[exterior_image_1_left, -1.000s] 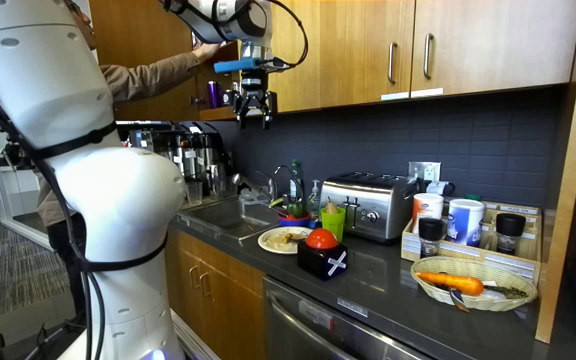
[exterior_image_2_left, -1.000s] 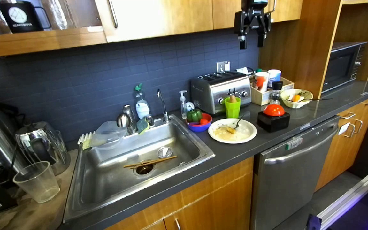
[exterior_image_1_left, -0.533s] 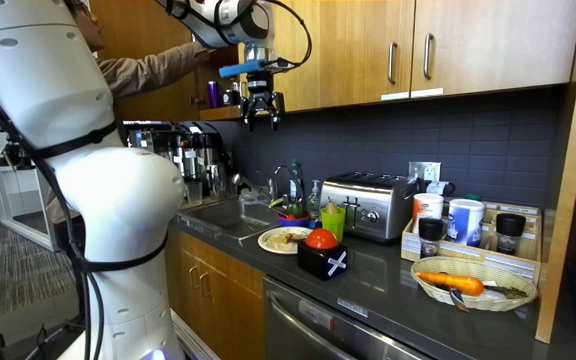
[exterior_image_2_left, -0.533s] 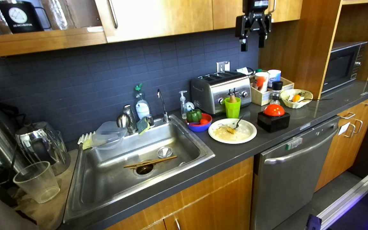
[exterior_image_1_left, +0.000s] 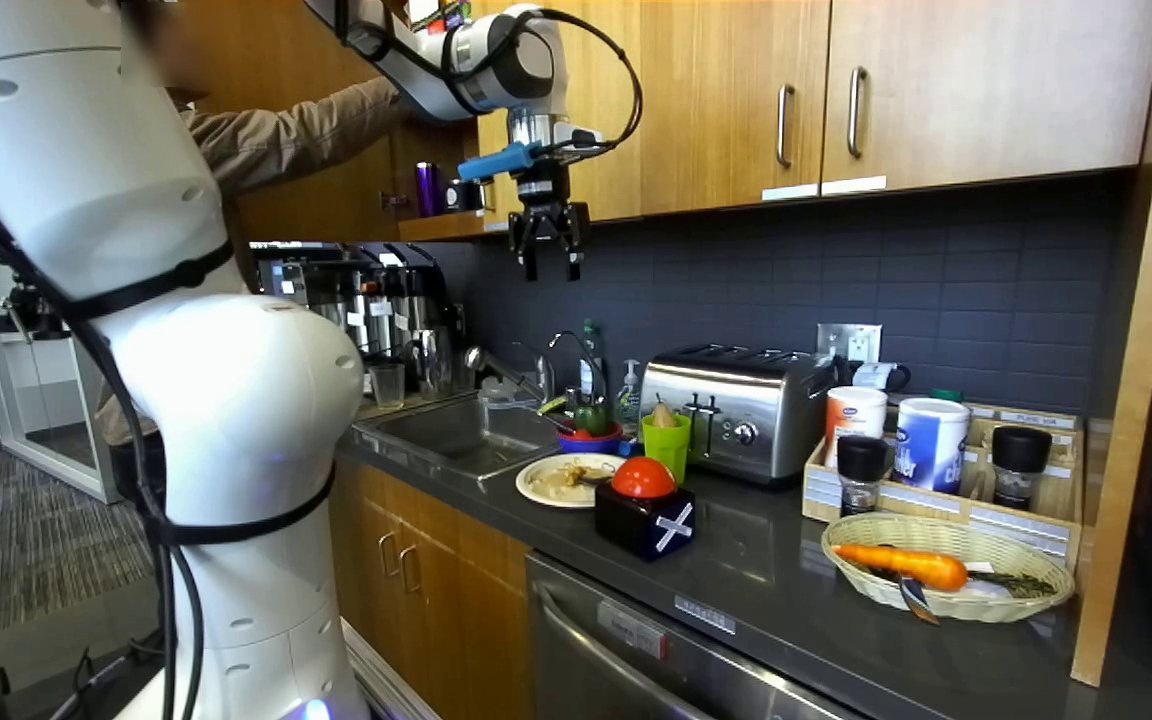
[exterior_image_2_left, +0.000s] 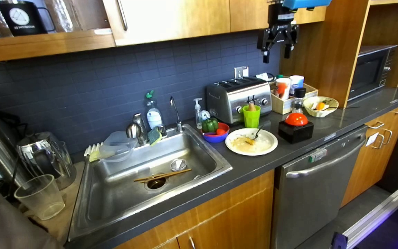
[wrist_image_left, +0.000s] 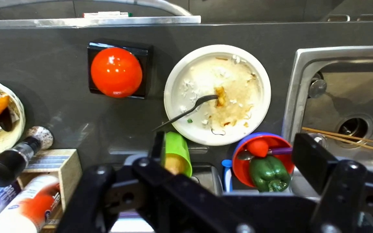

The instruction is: Press the orange button

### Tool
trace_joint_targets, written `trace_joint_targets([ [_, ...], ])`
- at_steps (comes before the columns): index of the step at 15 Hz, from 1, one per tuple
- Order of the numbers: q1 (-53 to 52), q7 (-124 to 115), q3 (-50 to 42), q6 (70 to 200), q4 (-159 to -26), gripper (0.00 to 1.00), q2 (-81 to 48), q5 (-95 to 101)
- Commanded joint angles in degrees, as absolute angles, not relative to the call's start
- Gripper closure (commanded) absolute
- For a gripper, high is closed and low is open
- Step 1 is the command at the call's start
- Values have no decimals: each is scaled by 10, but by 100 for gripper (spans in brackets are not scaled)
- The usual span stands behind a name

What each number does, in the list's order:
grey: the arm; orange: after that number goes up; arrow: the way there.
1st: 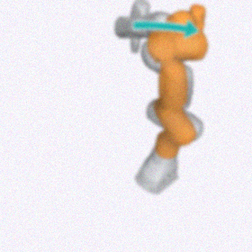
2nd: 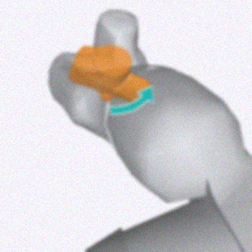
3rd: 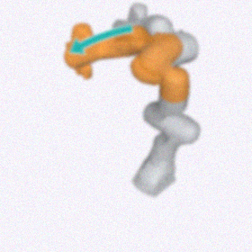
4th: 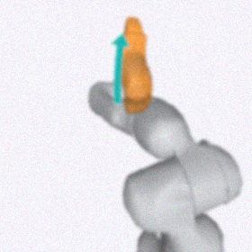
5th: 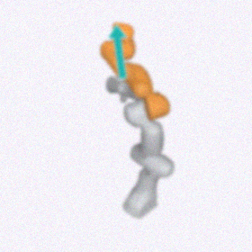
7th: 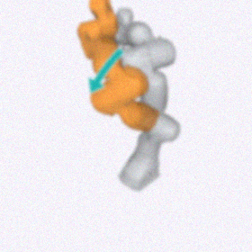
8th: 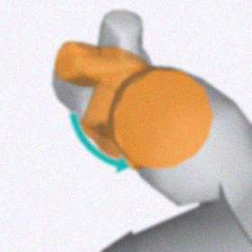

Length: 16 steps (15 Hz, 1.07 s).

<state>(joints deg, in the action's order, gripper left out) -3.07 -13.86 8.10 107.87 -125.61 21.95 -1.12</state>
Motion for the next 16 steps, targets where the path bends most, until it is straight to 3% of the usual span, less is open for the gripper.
trace_joint_targets([
  [1,-18,-163,74,1108,-1301,0,249,0],
  [16,38,-173,21,1172,-1409,0,314,-17],
])
